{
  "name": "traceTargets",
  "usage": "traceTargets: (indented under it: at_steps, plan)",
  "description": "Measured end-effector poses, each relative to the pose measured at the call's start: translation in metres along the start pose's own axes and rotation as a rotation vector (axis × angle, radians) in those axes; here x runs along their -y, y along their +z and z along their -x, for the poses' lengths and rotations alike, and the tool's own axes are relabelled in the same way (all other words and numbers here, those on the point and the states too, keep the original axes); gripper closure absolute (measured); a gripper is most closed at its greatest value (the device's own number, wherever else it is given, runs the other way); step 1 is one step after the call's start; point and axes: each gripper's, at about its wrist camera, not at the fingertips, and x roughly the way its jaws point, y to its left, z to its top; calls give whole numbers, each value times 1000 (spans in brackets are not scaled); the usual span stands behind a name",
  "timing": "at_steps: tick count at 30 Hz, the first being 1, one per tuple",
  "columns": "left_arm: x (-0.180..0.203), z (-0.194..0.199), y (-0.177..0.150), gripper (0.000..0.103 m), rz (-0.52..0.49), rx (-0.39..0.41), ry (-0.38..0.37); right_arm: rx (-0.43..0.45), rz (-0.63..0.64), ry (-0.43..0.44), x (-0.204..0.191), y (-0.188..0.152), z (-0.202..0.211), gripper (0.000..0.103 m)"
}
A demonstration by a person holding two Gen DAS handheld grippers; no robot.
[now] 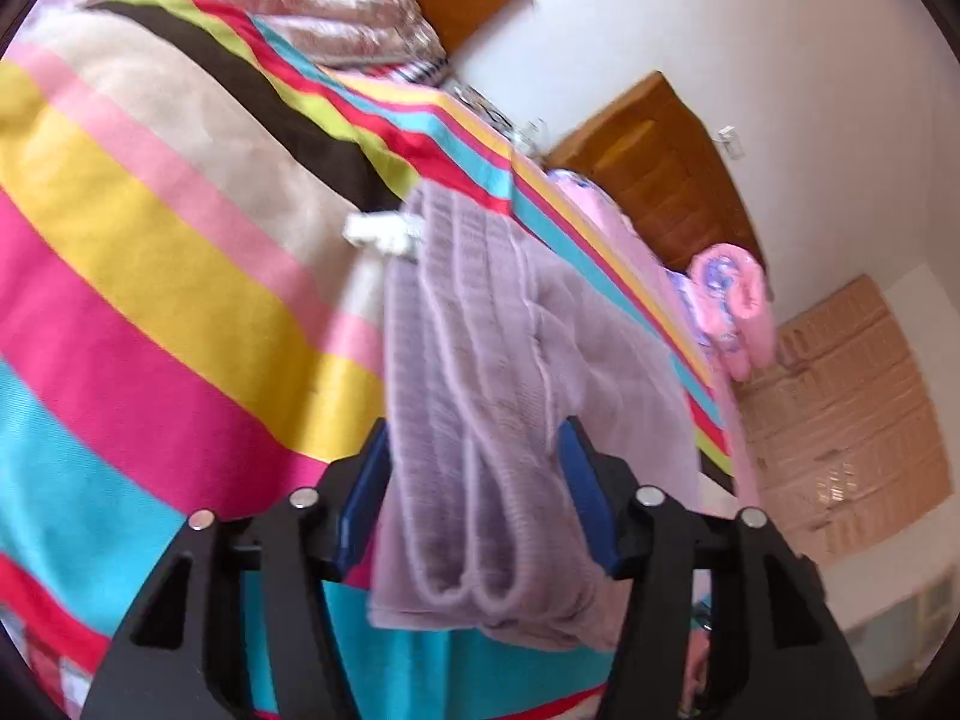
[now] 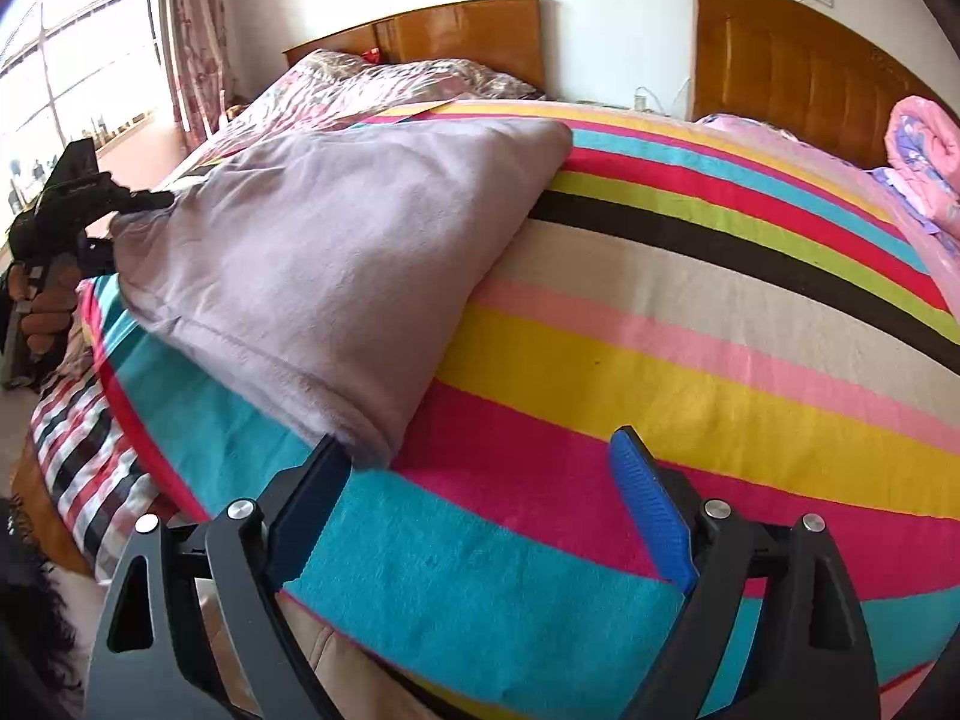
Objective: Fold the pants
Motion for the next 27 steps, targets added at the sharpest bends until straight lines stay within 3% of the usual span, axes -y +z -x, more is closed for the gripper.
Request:
traceTargets:
  at_steps: [1, 2, 4, 7, 9, 10, 12, 14, 19, 23, 25, 27]
  plan:
    - [12, 19, 1, 44, -55, 66, 87, 28, 13, 28, -1, 2, 12, 25]
    - [26, 35, 0, 44, -115, 118, 107, 56, 15, 56, -1, 7, 23, 25]
    - [53, 52, -6, 38, -210, 153, 78, 128, 19, 67, -4, 27, 34, 25]
    - [102, 30, -25, 38, -384, 124, 114, 177, 15, 116, -19, 59, 21, 25]
    - [120, -4, -40, 38, -454, 78, 183, 161, 65, 82, -38, 69, 0, 25]
    - [119, -17, -47, 38, -471, 54, 217, 143, 105, 74, -47, 70, -11, 25]
    - [106, -40, -65, 38, -507, 33, 310, 26, 177, 70, -63, 59, -39, 25]
    - [101, -55, -75, 37, -573, 49, 336, 66, 241, 37, -70, 39, -41, 23]
    - [96, -52, -69, 36, -554, 26, 315, -38, 318, 76, -67, 47, -33, 20]
    - [111, -23, -47, 34, -510, 84, 251, 72, 271, 250, -38, 87, -1, 19]
    - [122, -21, -36, 23, -536, 105, 249, 111, 242, 326, -20, 114, -8, 17]
    - [126, -36, -28, 21, -553, 91, 293, 96, 210, 347, -5, 139, -37, 17]
